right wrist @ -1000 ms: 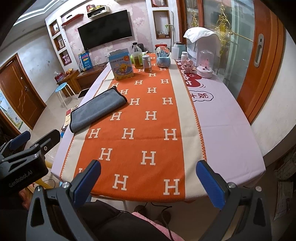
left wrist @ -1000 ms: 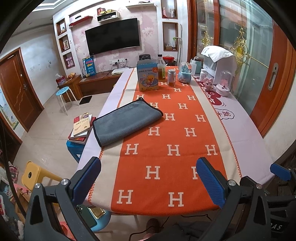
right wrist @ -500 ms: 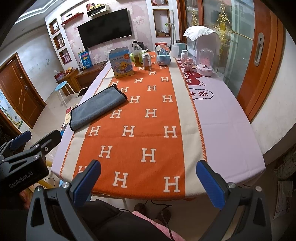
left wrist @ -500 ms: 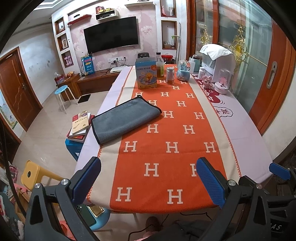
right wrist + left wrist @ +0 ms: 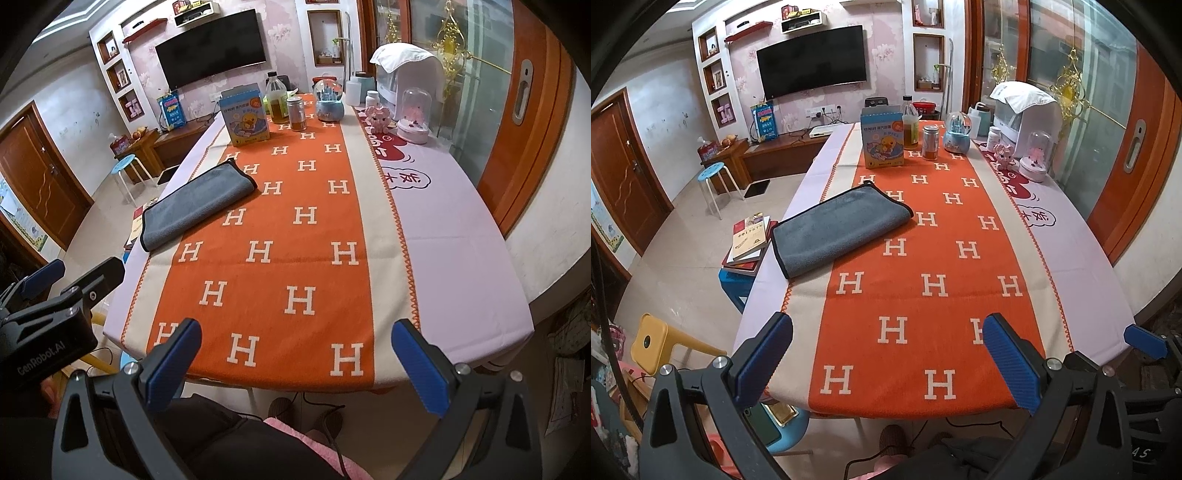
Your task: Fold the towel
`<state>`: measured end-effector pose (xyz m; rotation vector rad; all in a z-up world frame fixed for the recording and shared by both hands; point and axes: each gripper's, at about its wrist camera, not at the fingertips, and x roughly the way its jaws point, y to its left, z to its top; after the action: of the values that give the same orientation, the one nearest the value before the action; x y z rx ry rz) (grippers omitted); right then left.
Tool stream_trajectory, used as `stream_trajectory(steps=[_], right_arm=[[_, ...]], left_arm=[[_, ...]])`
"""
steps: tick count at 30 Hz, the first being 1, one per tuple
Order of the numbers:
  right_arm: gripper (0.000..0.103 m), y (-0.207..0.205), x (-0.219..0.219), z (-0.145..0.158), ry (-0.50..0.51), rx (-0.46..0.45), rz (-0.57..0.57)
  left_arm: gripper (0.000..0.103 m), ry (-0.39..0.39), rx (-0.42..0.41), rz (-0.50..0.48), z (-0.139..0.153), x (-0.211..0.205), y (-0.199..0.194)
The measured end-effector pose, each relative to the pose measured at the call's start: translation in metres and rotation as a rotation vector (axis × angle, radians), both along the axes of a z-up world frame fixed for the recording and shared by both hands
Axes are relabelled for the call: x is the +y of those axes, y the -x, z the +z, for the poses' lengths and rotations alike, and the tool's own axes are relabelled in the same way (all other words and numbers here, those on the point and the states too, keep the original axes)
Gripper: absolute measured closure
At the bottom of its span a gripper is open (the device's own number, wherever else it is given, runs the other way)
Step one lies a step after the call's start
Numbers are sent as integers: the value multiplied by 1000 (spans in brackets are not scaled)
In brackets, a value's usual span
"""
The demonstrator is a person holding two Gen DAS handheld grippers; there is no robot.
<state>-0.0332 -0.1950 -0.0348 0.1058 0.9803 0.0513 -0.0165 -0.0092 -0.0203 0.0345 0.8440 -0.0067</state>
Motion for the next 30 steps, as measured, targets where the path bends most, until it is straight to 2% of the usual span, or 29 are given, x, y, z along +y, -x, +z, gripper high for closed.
stream_trajectory(steps=[30], right_arm=[[0, -2, 1, -3, -1, 9, 4]], left_arm=[[1, -3, 6, -3, 3, -1, -4]])
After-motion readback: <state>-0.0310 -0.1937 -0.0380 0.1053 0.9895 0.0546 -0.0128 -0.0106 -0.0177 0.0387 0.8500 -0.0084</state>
